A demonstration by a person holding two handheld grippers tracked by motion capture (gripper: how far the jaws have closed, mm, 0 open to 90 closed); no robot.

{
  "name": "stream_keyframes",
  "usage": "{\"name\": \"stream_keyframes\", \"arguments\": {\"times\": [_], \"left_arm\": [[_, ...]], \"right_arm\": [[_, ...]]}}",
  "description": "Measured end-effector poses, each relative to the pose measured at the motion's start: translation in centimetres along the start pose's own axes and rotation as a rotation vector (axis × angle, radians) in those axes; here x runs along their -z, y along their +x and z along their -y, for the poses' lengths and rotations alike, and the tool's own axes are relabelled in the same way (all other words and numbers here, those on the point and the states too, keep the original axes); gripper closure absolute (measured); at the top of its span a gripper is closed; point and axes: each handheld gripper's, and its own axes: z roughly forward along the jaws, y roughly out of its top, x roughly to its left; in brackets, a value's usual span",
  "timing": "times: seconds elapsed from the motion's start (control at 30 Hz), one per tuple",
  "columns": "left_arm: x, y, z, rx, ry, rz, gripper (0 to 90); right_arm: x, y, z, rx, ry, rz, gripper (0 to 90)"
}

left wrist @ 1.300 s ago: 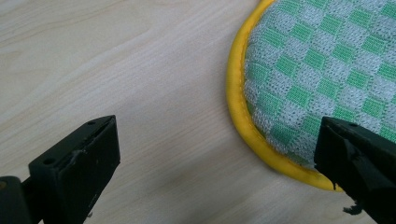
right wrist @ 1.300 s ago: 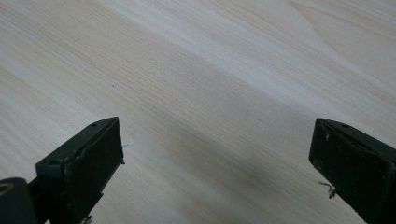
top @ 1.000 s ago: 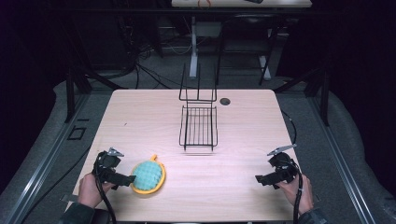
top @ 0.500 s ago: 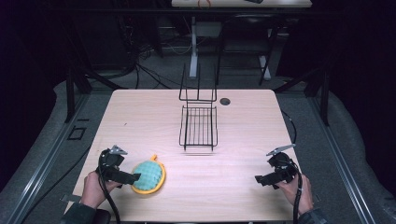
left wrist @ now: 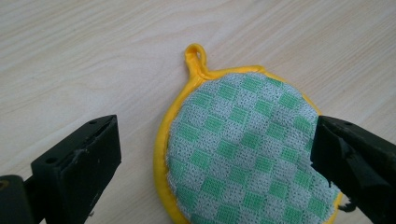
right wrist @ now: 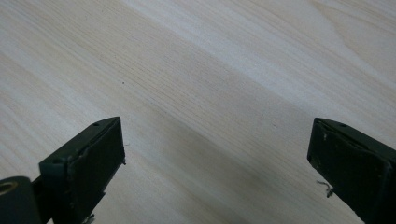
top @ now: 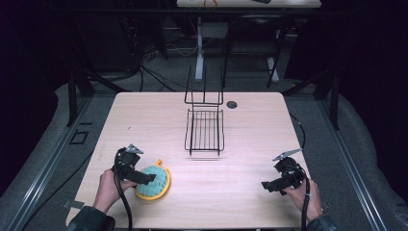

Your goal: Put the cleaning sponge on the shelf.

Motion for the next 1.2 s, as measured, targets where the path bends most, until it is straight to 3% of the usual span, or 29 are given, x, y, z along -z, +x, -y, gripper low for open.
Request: {"name": "stream_keyframes", "arguments": {"times": [0.17, 0.53, 0.87, 1.2], "left_arm": [[-0.4, 0.4, -0.2, 0.02, 0.012, 0.012, 9.5], [-1.4, 0.3, -0.4, -0.02, 0.068, 0.018, 26.3], [-1.5, 0.1, -0.2, -0.034, 0.062, 0.025, 42.9], [-1.4, 0.0, 0.0, -0.027, 0.052, -0.008, 57.9]], "right_arm": [[0.0, 0.0, 0.0, 0.0, 0.003, -0.003, 3.3], [0.0, 0.1, 0.0, 0.015, -0.005, -0.006, 2.8], [0.0, 0.1, 0.0, 0.016, -0.003, -0.007, 2.8], [-0.1, 0.3, 0.0, 0.017, -0.008, -0.023, 2.8]]}}
